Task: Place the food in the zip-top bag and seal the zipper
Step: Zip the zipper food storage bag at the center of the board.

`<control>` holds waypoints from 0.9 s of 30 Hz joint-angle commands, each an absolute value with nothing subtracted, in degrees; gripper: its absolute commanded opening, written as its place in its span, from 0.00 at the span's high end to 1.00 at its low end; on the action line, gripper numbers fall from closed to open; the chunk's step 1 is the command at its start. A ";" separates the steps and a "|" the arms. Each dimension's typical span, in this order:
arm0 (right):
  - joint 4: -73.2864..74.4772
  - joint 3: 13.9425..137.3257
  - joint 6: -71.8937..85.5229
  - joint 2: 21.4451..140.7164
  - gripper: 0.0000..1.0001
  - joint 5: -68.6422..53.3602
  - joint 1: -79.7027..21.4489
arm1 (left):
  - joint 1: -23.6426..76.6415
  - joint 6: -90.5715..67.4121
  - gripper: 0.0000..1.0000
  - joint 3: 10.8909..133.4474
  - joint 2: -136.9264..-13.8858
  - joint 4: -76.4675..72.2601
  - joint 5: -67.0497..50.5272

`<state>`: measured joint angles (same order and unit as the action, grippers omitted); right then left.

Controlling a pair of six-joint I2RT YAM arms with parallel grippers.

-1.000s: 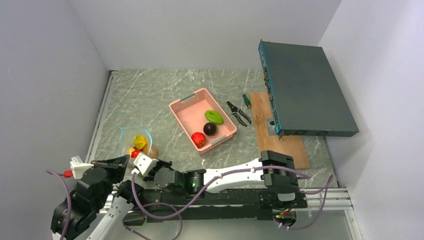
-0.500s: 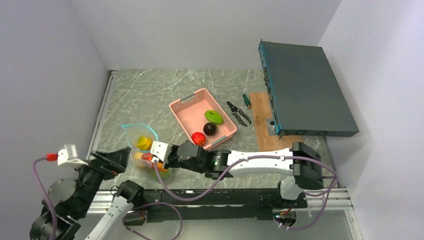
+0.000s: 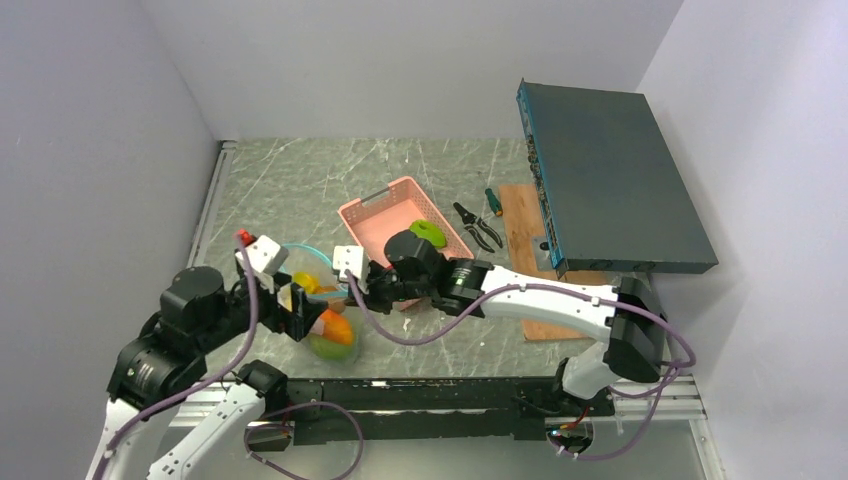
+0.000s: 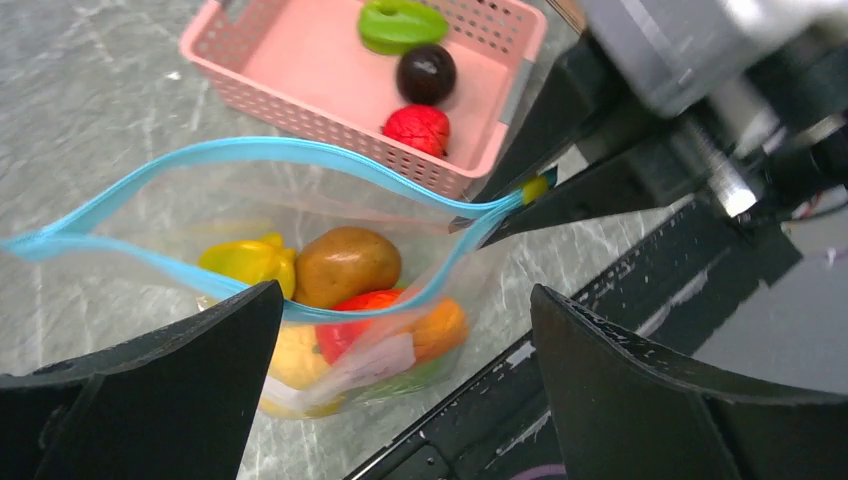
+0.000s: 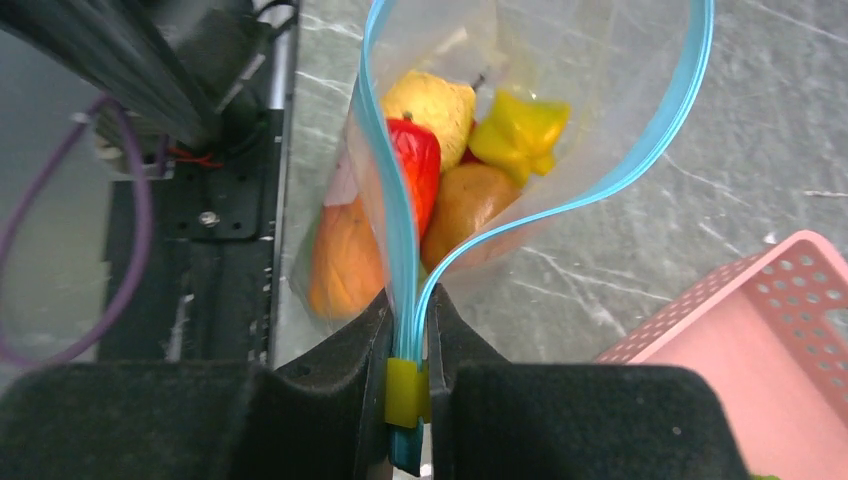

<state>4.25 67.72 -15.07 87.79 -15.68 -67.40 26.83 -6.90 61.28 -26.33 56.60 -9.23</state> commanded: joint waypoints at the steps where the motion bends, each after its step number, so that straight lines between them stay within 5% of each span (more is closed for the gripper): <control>1: 6.57 69.17 -11.89 81.81 1.00 -28.14 -64.69 | 26.81 -0.73 0.02 59.79 -28.85 50.48 -20.76; 12: 9.50 70.06 -11.24 80.83 1.00 -33.66 -59.56 | 26.83 3.70 0.17 58.56 -38.56 46.62 -37.31; 17: 8.16 68.21 -9.21 79.61 1.00 -34.19 -59.28 | 26.78 0.48 0.46 54.98 -39.10 43.37 -35.76; 19: 7.44 67.14 -7.70 78.90 1.00 -32.99 -59.27 | 26.86 -1.19 0.67 54.34 -38.97 43.28 -33.84; 23: -0.50 60.58 -1.07 76.09 0.70 -29.97 -59.28 | 26.86 -4.65 0.97 51.98 -36.87 40.77 -31.59; 27: -7.02 54.39 6.06 72.40 0.46 -25.57 -59.26 | 26.84 -6.82 1.00 50.13 -34.52 38.69 -31.36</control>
<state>3.22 58.22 -1.89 76.90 -29.93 -59.44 26.83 -3.70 50.89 -36.71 43.29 -32.14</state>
